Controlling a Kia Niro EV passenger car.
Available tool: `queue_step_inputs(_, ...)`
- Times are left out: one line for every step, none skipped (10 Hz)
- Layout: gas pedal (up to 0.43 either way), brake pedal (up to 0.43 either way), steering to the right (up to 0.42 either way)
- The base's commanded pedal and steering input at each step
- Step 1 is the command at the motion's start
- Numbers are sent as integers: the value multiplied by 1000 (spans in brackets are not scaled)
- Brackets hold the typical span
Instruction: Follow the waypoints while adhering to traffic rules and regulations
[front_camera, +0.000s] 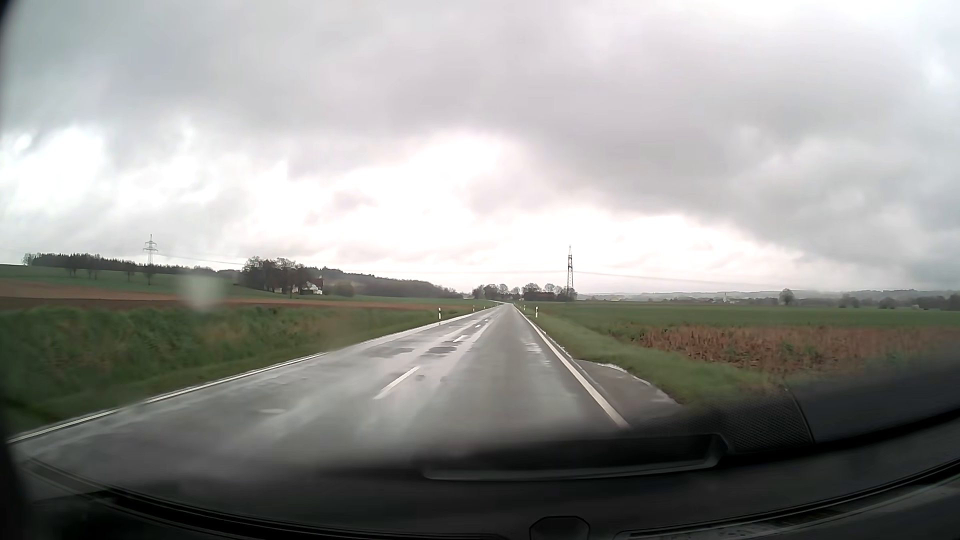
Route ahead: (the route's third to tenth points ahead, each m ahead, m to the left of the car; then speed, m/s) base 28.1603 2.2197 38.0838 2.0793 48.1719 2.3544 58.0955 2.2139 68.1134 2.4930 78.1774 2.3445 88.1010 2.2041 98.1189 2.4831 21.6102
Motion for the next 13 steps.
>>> queue_step_inputs(110, 0, -3)
queue_step_inputs(110, 0, -2)
queue_step_inputs(118, 0, -1)
queue_step_inputs(118, 0, -1)
queue_step_inputs(118, 0, -1)
queue_step_inputs(118, 0, -1)
queue_step_inputs(118, 0, -1)
queue_step_inputs(130, 0, -1)
queue_step_inputs(130, 0, -1)
queue_step_inputs(130, 0, 0)
queue_step_inputs(130, 0, 1)
queue_step_inputs(110, 0, 1)
queue_step_inputs(87, 0, 1)
